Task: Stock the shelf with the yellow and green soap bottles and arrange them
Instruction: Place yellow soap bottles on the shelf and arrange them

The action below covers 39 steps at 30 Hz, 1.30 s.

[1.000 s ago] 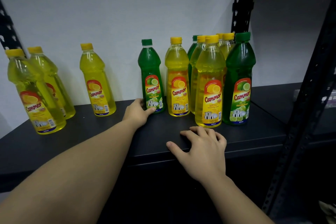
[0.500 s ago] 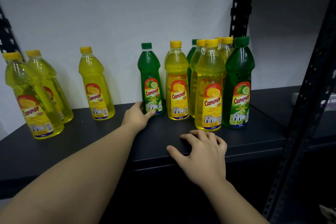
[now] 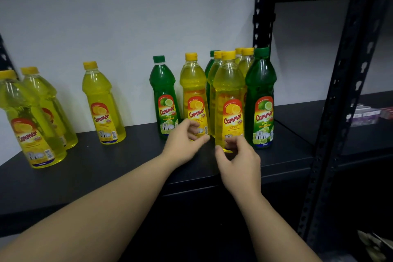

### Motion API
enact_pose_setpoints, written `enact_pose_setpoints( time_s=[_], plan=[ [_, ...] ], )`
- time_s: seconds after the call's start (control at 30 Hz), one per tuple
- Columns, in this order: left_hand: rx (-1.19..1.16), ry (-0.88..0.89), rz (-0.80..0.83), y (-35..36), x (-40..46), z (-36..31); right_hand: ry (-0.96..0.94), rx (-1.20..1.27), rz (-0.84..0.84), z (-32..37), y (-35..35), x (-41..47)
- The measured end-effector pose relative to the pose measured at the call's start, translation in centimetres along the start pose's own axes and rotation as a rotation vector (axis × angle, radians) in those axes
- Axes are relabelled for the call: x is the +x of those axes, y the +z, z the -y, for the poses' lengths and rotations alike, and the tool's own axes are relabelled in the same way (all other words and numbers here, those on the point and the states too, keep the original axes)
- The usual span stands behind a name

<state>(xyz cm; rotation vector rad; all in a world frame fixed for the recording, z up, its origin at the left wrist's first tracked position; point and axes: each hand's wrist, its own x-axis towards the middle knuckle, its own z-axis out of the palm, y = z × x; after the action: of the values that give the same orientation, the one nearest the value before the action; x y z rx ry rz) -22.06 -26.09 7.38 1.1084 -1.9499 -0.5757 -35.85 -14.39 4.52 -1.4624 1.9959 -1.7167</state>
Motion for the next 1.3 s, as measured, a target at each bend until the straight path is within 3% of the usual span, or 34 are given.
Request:
enact_pose_setpoints(
  time_s=[0.17, 0.43, 0.7, 1.0, 1.13, 1.3],
  plan=[
    [-0.099, -0.039, 0.147, 3.1, 0.4, -2.8, 0.05, -0.26, -0.058, -1.9, -1.5, 1.3],
    [-0.077, -0.096, 0.153, 4.7, 0.4, -2.6, 0.032, -0.224, -0.082, -3.2, -2.7, 1.8],
    [-0.061, -0.105, 0.159, 0.2, -1.5, -0.7, -0.052, -0.44, 0.12, -0.6, -1.2, 1.1],
    [-0.071, -0.199, 0.146, -9.6, -5.6, 4.2, -0.009, 0.059, 0.467, 6.2, 5.4, 0.3],
    [0.004, -0.241, 0.132, -14.0, -7.8, 6.7, -0.044, 0.067, 0.539, 8.7, 9.2, -0.8],
    [0.293, -0.253, 0.126, -20.3, -11.1, 10.3, -0.042, 0.059, 0.583, 10.8, 12.8, -1.9]
  ],
)
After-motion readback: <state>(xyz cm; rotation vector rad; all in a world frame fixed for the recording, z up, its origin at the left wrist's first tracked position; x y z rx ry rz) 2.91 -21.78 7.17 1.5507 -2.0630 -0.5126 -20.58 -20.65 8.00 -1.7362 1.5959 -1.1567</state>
